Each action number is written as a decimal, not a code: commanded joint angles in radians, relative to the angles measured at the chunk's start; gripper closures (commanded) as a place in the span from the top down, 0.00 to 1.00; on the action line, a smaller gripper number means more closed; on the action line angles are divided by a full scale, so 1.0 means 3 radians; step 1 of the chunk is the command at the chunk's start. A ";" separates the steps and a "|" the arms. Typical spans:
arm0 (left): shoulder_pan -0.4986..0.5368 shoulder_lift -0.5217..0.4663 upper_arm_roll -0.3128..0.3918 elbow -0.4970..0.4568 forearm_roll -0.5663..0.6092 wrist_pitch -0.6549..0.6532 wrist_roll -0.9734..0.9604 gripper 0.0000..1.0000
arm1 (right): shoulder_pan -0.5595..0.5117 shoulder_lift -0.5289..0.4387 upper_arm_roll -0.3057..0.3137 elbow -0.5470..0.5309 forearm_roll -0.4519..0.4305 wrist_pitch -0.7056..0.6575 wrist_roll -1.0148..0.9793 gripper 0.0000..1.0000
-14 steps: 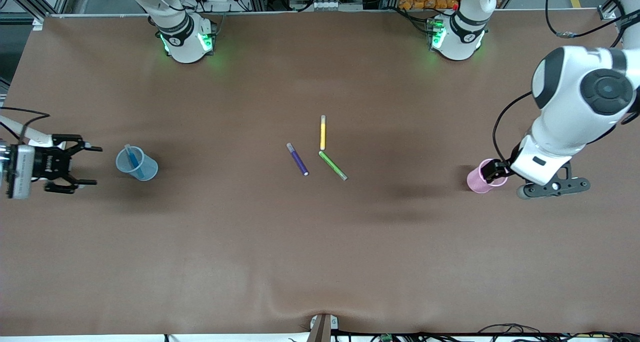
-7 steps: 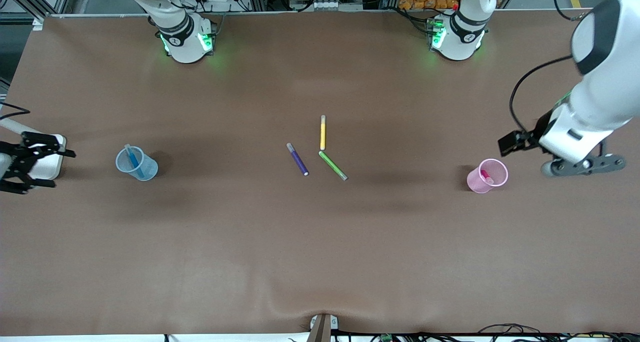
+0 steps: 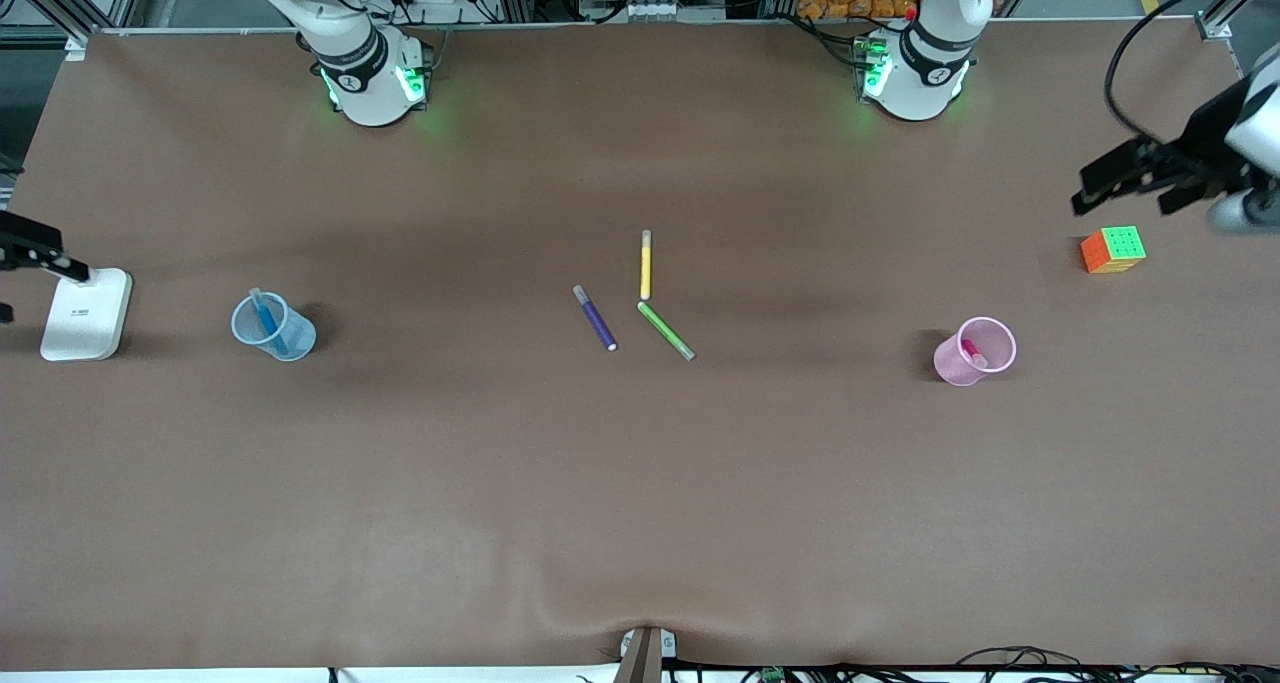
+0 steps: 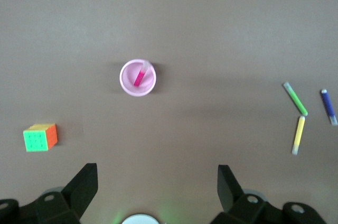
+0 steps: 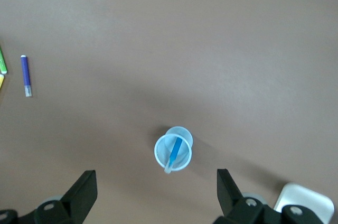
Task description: Place pink and blue markers in matching cups
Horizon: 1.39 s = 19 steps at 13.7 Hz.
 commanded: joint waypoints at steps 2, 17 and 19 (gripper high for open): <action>-0.0030 -0.0098 0.0085 -0.0021 -0.0006 -0.0081 0.0302 1.00 | 0.0021 -0.0266 0.0015 -0.0132 -0.0208 -0.0229 0.0453 1.00; -0.0071 -0.0026 0.0080 -0.0016 0.0122 -0.0030 0.0468 1.00 | 0.0486 -0.0671 -0.0042 -0.0602 -0.0525 -0.0204 0.2101 1.00; -0.0040 -0.0026 0.0085 -0.0016 0.0122 -0.0030 0.0478 1.00 | 0.0527 -0.0671 -0.0016 -0.0597 -0.0525 -0.0168 0.2080 1.00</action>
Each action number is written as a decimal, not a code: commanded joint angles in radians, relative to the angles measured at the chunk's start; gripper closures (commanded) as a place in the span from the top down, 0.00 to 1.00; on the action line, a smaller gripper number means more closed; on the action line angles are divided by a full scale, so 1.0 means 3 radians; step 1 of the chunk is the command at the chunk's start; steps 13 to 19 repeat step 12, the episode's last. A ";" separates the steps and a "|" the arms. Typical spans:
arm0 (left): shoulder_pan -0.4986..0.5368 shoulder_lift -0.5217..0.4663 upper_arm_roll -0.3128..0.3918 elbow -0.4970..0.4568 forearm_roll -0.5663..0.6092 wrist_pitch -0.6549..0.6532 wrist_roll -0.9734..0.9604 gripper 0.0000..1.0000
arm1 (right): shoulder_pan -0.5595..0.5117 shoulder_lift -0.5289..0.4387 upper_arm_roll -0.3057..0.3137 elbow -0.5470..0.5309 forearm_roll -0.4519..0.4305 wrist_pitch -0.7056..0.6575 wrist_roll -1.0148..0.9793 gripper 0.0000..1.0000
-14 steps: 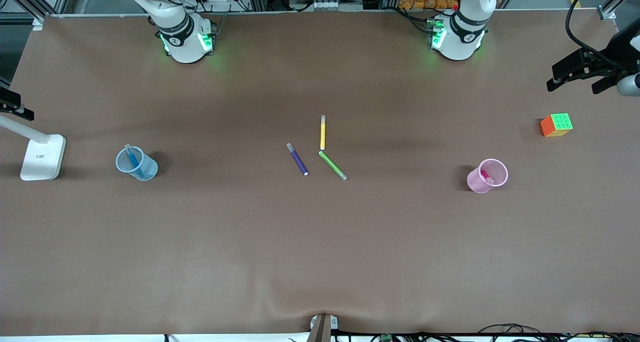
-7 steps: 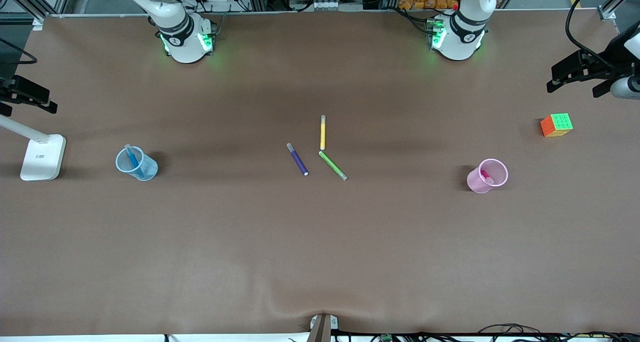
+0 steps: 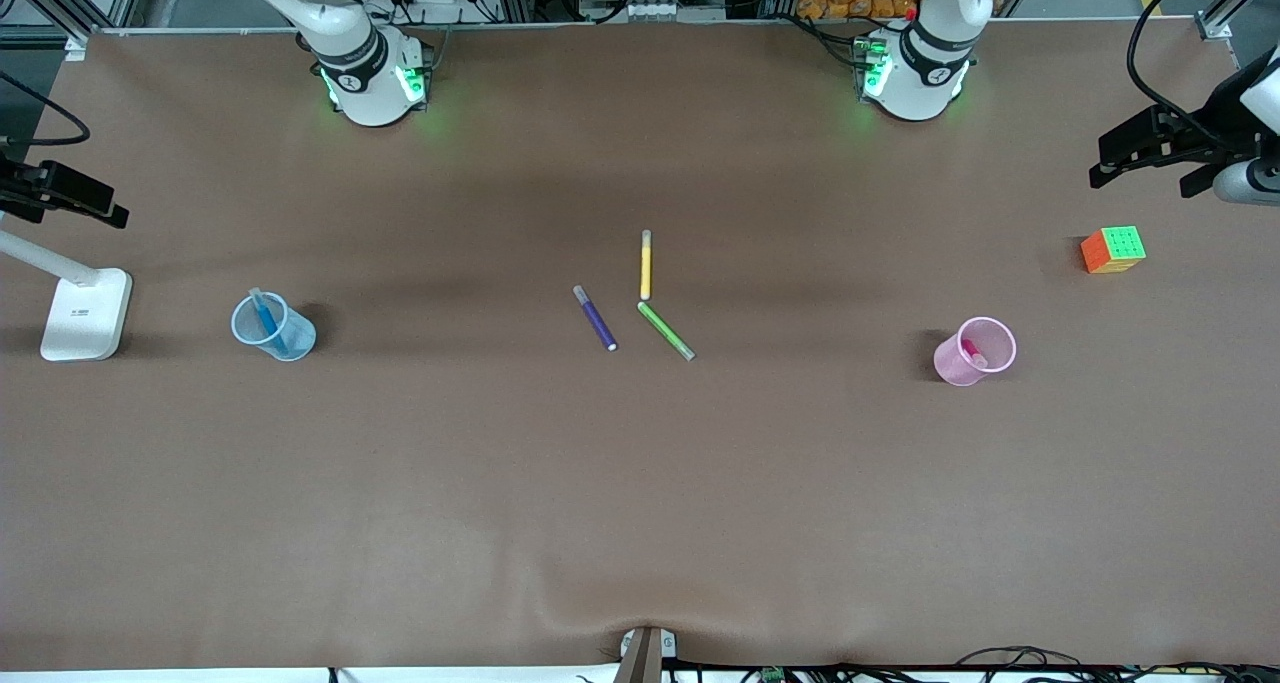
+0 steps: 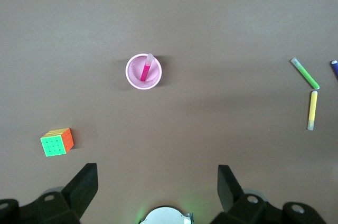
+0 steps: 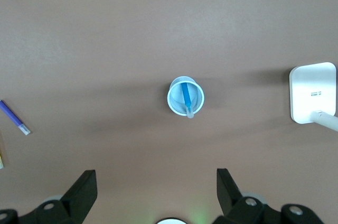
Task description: Place pink and blue markers in matching cups
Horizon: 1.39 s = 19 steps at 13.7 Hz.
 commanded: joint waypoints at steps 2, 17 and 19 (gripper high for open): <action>0.0000 0.0017 0.0021 0.0031 0.0063 0.0008 0.0004 1.00 | 0.0102 -0.0117 0.0012 -0.0119 -0.0025 0.0062 0.0039 1.00; -0.0005 0.0063 0.0016 0.0036 0.0027 0.0008 0.0010 1.00 | 0.0153 -0.0137 0.0023 -0.0113 -0.0046 0.0022 0.0028 1.00; -0.0005 0.0063 0.0016 0.0036 0.0027 0.0008 0.0010 1.00 | 0.0153 -0.0137 0.0023 -0.0113 -0.0046 0.0022 0.0028 1.00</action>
